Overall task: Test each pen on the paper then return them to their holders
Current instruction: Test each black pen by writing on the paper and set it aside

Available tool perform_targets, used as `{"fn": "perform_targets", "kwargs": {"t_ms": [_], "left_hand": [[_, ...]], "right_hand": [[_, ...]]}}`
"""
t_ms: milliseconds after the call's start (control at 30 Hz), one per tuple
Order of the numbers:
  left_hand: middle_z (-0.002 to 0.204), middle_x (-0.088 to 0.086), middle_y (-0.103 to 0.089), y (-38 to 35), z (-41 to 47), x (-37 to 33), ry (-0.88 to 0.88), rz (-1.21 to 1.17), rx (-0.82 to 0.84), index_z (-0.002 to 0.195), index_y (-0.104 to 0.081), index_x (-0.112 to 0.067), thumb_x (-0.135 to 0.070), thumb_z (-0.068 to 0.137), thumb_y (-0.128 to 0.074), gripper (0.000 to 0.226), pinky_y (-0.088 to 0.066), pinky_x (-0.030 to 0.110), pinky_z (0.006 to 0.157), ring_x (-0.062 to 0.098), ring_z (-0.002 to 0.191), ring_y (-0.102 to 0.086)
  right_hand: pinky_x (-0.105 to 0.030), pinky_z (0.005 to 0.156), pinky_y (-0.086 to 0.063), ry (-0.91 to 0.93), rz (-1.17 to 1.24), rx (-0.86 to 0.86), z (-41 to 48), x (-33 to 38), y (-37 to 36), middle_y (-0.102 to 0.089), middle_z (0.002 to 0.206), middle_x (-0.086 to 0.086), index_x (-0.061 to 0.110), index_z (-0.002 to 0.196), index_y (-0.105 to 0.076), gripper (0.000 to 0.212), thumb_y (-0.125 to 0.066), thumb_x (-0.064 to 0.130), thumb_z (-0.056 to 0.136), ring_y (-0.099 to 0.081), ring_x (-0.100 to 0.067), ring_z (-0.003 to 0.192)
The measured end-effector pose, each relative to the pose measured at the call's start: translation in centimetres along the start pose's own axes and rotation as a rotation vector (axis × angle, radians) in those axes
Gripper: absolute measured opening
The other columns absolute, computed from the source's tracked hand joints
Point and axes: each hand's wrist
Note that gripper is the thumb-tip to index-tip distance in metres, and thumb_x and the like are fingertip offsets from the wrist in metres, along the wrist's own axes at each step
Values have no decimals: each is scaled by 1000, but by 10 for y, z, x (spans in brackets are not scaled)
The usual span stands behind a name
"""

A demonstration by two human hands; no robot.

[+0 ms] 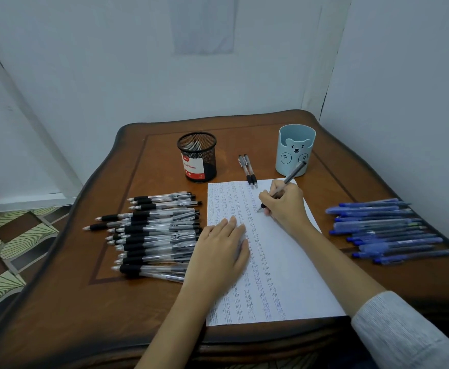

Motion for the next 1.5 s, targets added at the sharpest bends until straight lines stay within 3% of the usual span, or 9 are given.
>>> {"fn": "perform_targets", "kwargs": {"t_ms": [733, 1033, 1167, 1267, 1333, 1400, 1500], "left_hand": [[115, 3, -69, 0, 0, 1, 4, -14, 10, 107, -70, -16, -34, 90, -36, 42, -52, 32, 86, 15, 106, -65], [115, 3, -69, 0, 0, 0, 4, -15, 10, 106, -70, -16, -34, 90, -37, 41, -51, 32, 86, 16, 107, -64], [115, 3, -69, 1, 0, 1, 8, -22, 20, 106, -70, -16, -34, 89, -37, 40, -51, 31, 86, 15, 107, -64], [117, 3, -68, 1, -1, 1, 9, -43, 26, 108, -69, -16, -34, 90, -36, 41, -50, 32, 88, 16, 109, -63], [118, 3, -68, 1, -1, 1, 8, -48, 25, 109, -69, -17, -35, 91, -37, 41, -50, 32, 88, 15, 109, -63], [116, 1, -69, 1, -1, 1, 8, -35, 25, 107, -70, -19, -35, 90, -38, 40, -51, 31, 86, 13, 107, -64], [115, 0, -69, 2, -1, 1, 12, -40, 25, 106, -70, -19, -35, 89, -38, 39, -51, 30, 85, 12, 106, -64]], "right_hand": [[-15, 36, -32, 21, -9, -2, 2, -3, 1, -35, 47, -2, 10, 57, -33, 40, -58, -7, 83, -49, -11, 34], [-15, 39, -37, 28, -39, -30, 2, -4, 0, -41, 48, 0, 8, 58, -39, 36, -58, -3, 87, -52, -7, 35], [-17, 34, -29, -103, 182, -22, 5, -2, 4, -46, 56, -11, 9, 62, -43, 34, -58, 8, 92, -41, -11, 38], [-17, 36, -30, -144, 252, -14, 4, 0, 5, -47, 57, 0, 14, 81, -51, 22, -50, 28, 99, -38, -9, 44], [-19, 38, -31, -88, 232, 8, 3, 0, 5, -45, 52, 3, 16, 100, -52, 26, -41, 40, 102, -38, -8, 41], [-20, 38, -32, -28, 218, 18, 1, -2, 6, -44, 47, 3, 12, 102, -58, 33, -36, 37, 104, -38, -9, 39], [-18, 41, -34, -15, 168, 28, 1, -3, 8, -45, 45, 0, 8, 105, -67, 33, -44, 31, 102, -38, -10, 38]]}}
Point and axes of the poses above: each hand's wrist, its own z-axis towards the middle knuckle, its own y-axis out of the back of the hand, x = y × z
